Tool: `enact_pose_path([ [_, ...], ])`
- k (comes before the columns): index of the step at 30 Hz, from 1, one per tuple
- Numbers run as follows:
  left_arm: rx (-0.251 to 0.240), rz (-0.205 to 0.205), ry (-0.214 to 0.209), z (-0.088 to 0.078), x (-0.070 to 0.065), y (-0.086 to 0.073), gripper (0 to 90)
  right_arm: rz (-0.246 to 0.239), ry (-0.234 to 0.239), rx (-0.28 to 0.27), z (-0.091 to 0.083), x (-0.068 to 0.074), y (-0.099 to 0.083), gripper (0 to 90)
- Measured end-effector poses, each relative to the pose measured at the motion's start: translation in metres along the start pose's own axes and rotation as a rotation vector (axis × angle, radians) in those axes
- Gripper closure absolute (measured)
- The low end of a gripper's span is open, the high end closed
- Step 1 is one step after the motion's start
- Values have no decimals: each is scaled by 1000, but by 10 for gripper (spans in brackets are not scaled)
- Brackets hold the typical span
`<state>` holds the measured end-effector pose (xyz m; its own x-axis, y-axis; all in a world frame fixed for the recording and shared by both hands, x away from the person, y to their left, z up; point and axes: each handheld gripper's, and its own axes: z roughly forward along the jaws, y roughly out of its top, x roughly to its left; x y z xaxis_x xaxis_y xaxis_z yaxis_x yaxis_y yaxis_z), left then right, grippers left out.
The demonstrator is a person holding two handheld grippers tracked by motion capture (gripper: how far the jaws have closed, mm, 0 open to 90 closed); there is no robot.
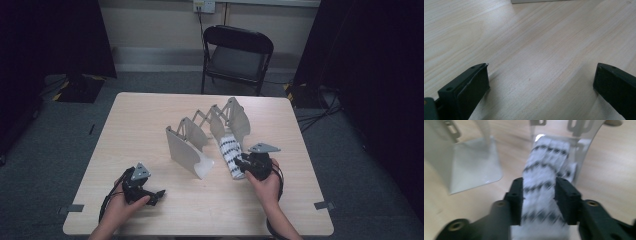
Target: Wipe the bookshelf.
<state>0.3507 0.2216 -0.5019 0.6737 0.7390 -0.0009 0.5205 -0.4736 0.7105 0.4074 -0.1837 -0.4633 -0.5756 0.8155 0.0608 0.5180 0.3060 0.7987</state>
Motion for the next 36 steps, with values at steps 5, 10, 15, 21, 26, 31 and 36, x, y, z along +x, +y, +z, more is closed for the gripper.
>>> enact_pose_path([
  [5, -1, 0, -2, 0, 0, 0, 0, -35, -25, 61, 6, 7, -17, 680],
  [10, 0, 0, 0, 0, 0, 0, 0, -33, -61, 78, 20, 1, -11, 711],
  [15, -1, -1, -1, 0, 0, 0, 0, -43, -91, 87, 39, -3, 4, 709],
  [21, -4, 2, -5, 1, 0, 0, 0, -26, -117, 53, 53, -7, 9, 657],
  [26, -3, 15, -16, 2, 2, 1, 0, 34, -109, 8, 38, -1, 9, 591],
  [31, -4, 12, -15, 2, 2, 1, 0, 55, -95, 17, 27, 7, 5, 669],
  [36, -4, 13, -15, 2, 2, 1, 0, 55, -130, 66, 41, 0, 3, 675],
])
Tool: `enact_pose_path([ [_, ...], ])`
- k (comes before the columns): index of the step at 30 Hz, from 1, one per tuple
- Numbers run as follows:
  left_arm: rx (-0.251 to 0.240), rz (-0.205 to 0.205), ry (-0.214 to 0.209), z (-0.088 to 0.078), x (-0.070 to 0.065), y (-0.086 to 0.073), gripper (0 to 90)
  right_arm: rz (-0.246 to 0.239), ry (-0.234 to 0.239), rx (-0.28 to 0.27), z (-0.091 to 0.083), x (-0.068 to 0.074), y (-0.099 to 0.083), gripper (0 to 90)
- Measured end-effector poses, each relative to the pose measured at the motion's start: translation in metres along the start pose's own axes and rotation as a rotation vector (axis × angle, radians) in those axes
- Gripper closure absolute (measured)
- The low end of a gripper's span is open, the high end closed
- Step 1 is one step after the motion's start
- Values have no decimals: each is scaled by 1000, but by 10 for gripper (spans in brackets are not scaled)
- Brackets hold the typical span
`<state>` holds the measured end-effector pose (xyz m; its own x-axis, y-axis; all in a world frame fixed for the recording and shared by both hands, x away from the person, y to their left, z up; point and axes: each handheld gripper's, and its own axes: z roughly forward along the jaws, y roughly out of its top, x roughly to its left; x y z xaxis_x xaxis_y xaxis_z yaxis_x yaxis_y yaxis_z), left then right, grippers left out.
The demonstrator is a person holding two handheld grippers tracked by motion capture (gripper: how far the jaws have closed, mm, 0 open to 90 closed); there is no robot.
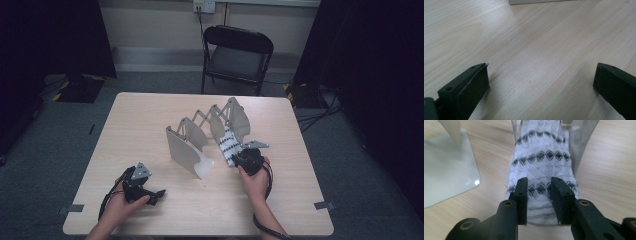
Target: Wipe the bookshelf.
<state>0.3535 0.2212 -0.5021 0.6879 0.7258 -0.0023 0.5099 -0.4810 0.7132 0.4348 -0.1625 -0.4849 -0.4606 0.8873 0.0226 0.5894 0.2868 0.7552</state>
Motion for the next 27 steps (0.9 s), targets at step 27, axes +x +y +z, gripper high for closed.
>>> enact_pose_path([
  [27, 7, 12, -2, -1, 1, 0, 0, -10, -5, -25, 18, 8, 3, 694],
])
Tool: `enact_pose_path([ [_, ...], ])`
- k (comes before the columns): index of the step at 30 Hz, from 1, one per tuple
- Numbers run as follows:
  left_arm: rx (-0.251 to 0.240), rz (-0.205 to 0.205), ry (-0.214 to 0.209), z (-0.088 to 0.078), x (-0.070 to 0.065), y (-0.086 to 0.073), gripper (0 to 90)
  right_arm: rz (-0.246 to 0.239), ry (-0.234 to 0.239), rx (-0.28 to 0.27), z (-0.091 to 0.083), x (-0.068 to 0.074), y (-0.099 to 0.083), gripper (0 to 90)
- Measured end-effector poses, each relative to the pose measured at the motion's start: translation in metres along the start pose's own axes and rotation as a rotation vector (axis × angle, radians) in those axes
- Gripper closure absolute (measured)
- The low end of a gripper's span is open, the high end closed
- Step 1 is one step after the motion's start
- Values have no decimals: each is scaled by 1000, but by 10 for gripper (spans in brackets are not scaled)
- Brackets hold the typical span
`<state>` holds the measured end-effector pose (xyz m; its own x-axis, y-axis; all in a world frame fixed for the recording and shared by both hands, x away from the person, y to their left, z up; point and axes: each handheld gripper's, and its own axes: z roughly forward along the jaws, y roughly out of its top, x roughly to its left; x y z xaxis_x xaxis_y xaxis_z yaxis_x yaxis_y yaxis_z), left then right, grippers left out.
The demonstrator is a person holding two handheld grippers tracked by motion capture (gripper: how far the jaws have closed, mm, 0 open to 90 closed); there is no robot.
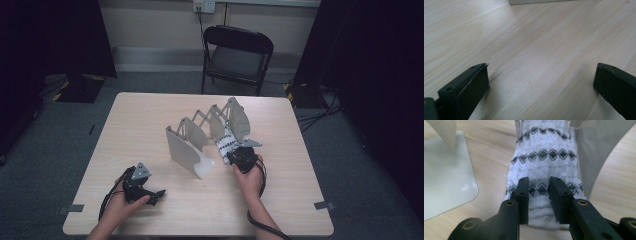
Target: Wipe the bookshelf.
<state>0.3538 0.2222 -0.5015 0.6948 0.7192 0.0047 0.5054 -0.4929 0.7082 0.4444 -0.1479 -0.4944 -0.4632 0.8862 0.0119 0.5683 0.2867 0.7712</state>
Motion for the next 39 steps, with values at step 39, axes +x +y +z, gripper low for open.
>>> enact_pose_path([
  [39, -2, -3, 1, 0, 0, 0, 0, -18, 0, -2, -8, -10, -8, 681],
])
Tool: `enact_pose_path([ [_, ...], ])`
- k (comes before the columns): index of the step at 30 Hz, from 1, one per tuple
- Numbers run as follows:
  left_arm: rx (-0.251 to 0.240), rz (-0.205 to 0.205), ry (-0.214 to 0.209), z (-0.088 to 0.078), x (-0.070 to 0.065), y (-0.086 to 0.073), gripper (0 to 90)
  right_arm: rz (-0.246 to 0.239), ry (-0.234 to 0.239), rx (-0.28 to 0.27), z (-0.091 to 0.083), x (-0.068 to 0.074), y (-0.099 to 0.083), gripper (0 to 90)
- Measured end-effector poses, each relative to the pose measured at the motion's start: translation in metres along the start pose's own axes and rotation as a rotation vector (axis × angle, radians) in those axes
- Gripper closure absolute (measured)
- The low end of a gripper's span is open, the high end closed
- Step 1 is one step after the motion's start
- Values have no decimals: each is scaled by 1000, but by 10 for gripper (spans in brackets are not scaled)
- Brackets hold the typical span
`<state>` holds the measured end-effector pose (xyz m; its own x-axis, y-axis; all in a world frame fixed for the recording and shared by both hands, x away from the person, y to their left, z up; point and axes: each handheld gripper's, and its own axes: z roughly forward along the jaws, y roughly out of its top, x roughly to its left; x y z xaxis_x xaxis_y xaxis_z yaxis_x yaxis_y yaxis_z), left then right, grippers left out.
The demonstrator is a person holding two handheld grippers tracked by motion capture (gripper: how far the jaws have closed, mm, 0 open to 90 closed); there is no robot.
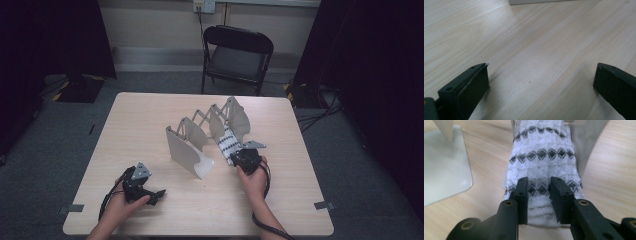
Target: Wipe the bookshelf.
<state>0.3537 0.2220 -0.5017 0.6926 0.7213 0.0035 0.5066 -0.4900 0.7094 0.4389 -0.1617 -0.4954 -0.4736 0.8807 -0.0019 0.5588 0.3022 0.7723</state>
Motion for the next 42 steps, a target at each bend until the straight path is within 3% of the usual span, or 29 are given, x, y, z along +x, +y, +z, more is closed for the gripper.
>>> enact_pose_path([
  [7, 1, 1, -1, 0, 0, 0, 0, 20, 12, 11, -8, -2, -5, 668],
  [13, 1, 1, -1, 0, 0, 0, 0, 19, 4, 35, 7, -4, 12, 663],
  [19, 1, 4, -1, 0, 0, 0, 0, 25, -3, 9, 16, -5, 16, 657],
  [22, -8, -12, -1, 0, -1, 0, 0, 17, 2, -3, 15, -5, 14, 656],
  [35, -8, -11, 1, 0, -1, 0, 1, 5, 17, 14, 0, -3, 2, 649],
  [37, -8, -11, 1, 0, -1, 0, 1, 9, 15, 25, -4, -1, 2, 611],
  [40, -8, -12, 1, 0, -1, 0, 1, -16, -6, -14, -6, 1, 5, 544],
  [42, -8, -11, 1, 0, -1, 0, 1, -1, 7, -28, -3, 1, 9, 497],
])
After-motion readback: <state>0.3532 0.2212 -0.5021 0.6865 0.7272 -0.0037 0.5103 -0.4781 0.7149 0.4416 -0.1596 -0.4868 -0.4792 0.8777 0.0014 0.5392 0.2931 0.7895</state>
